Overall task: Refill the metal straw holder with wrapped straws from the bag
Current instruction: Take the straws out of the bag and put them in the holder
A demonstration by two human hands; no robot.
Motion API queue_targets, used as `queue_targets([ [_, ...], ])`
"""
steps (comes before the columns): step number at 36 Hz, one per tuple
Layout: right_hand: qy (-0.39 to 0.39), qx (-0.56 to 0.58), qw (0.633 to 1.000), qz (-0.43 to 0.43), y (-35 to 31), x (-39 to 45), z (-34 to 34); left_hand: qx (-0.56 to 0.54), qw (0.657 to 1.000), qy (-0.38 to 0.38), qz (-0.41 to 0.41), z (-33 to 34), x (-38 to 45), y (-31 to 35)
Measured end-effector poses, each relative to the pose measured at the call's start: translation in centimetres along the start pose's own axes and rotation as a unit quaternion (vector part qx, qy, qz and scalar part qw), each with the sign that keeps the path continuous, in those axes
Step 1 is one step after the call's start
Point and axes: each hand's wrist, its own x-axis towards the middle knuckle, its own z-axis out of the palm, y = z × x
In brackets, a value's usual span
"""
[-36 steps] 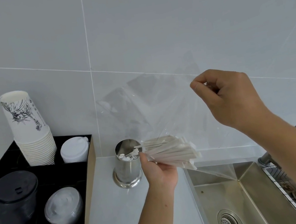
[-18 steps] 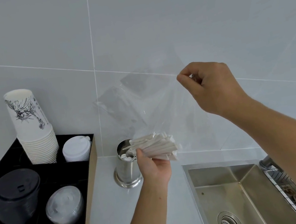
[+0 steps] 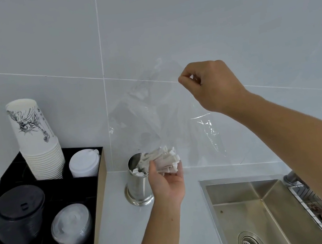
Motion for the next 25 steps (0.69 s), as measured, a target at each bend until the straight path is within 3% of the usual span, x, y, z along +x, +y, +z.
queue_targets([
  [10, -0.035, 0.024, 0.999, 0.021, -1.0, 1.2, 2.3, -0.043, 0.999, 0.000, 0.017, 0.2, 1.9, 1.0],
  [17, -0.183, 0.050, 0.978, 0.084, -0.6, -1.1, 2.4, -0.080, 0.996, 0.023, 0.026, 0.4, 2.3, 0.9],
  [25, -0.049, -0.008, 0.996, 0.068, 0.0, -0.1, 3.2, -0.109, 0.993, 0.036, 0.037, 1.8, 1.9, -0.2],
])
